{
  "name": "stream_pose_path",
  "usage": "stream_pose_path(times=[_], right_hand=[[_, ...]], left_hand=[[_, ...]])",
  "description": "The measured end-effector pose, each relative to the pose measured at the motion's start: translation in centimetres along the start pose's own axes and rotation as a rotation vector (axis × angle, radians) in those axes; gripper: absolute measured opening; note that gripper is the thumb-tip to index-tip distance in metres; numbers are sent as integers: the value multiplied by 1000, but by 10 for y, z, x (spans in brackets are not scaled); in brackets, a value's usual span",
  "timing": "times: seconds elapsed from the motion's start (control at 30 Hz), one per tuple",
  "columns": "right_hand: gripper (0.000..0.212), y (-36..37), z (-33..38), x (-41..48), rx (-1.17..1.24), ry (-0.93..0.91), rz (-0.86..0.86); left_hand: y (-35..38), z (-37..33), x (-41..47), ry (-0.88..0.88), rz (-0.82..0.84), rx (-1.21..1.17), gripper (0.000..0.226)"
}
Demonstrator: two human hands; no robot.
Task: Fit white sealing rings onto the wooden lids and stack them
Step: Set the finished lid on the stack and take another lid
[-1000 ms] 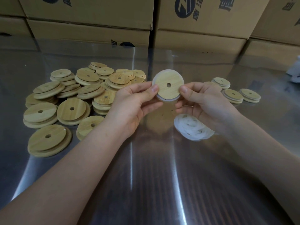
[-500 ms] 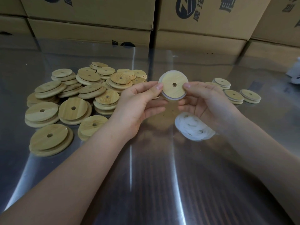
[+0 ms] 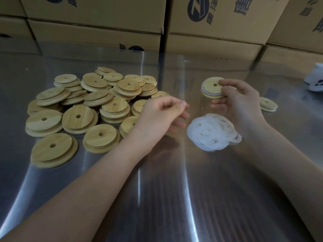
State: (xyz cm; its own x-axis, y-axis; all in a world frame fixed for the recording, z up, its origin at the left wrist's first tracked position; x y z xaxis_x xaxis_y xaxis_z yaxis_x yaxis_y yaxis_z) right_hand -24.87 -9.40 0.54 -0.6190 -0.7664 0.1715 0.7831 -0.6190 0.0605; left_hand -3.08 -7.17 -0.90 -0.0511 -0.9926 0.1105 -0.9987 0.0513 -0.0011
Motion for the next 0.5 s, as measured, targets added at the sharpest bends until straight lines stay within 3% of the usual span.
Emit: stream_pose_path(times=[0.2, 0.5], right_hand=[[21, -27, -7, 26, -238, -81, -157], [38, -48, -29, 52, -443, -48, -230]], left_hand=[[8, 4, -3, 18, 64, 79, 15], [12, 7, -3, 22, 89, 119, 15]])
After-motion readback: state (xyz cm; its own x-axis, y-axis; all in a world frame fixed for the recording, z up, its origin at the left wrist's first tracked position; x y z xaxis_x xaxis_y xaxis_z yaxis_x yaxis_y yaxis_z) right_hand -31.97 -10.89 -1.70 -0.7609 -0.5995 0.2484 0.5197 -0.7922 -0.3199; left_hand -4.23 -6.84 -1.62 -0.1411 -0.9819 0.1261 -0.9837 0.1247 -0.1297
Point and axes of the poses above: each hand's wrist, its own x-axis towards the middle knuckle, its own y-axis out of the palm, z = x × y, the point moved 7 cm from there along x, towards the middle knuckle, and after that the axes turned 13 degrees about -z, right-handed, at the moved point
